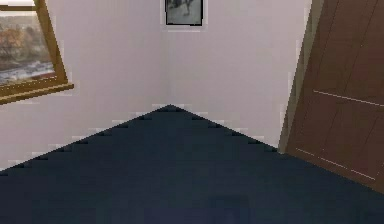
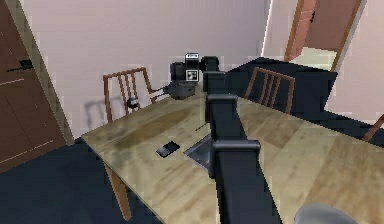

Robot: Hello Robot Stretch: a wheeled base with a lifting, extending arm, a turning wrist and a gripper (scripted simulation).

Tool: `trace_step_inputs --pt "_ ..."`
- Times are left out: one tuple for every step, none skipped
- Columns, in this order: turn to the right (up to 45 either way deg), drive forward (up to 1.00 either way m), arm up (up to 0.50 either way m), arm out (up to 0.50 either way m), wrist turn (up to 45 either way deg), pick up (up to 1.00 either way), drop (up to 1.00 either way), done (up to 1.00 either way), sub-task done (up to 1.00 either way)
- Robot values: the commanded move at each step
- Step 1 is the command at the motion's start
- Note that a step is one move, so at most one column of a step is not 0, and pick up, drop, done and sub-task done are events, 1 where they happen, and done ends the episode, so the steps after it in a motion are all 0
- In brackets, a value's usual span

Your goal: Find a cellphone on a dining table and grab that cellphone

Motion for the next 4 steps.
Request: trace_step_inputs --pt "0.0 0.0 0.0 0.0 15.0 0.0 0.0 0.0 0.0" --pt "0.0 0.0 -0.3 0.0 0.0 0.0 0.0 0.0 0.0" --pt "0.0 0.0 0.0 0.0 0.0 1.0 0.0 0.0 0.0" --pt "0.0 0.0 0.1 0.0 0.0 0.0 0.0 0.0 0.0"
